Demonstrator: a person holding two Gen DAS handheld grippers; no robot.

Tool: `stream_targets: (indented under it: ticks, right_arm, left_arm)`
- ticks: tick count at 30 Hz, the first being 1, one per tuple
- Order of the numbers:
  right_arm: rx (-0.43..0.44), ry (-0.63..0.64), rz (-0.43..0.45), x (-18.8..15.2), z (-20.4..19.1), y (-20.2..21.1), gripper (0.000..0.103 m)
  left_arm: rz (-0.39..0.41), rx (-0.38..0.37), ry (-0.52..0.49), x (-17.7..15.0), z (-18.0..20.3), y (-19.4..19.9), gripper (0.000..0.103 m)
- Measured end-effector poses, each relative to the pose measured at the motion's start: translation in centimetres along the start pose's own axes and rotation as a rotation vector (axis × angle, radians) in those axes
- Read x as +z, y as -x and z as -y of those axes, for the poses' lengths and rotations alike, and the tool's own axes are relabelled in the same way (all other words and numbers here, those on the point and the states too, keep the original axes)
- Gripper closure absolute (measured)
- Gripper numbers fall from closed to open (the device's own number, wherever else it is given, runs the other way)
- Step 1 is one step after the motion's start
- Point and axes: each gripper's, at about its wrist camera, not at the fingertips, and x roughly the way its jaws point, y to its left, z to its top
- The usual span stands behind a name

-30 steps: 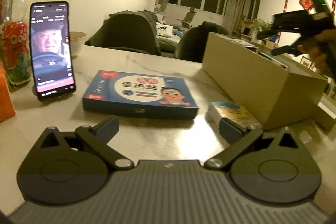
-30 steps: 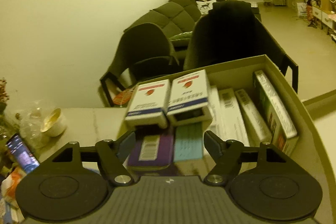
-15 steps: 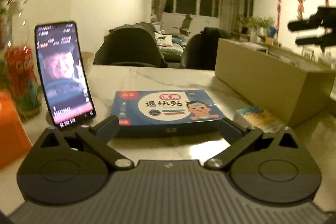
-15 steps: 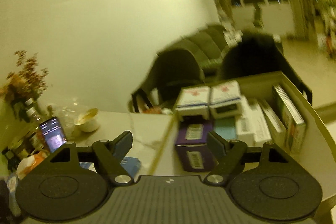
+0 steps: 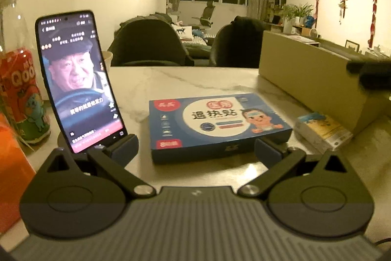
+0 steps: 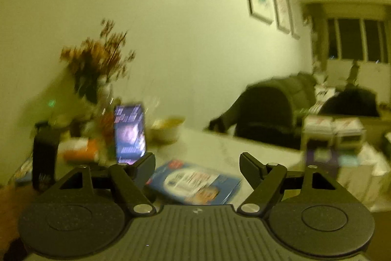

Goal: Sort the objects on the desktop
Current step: 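Move the right tool toward the blue fever-patch box on the table, then lower the right tool onto the blue box while the left tool approaches its edge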

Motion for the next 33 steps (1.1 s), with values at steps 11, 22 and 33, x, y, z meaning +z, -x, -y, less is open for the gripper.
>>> stream_targets:
  ticks: [11,22,33]
  right_arm:
    - [-0.052,-0.052,-0.169,-2.9,0.6,-6.4,0.031]
    - [-0.072,-0.084,-0.26,-3.7,1.5,-10.6,0.036]
    - [-0.028,-0.13,-0.303,-4.4,2.2,-11.1,0.043]
  left_arm:
    - [-0.094,-0.034,0.032,0.5,-1.9,-2.5,0.001]
    - [-0.144,-0.059,0.042,0.6,-2.3,-3.4,0.002]
    - [-0.169,-0.075,-0.022,0.4,-0.8,-3.6,0.006]
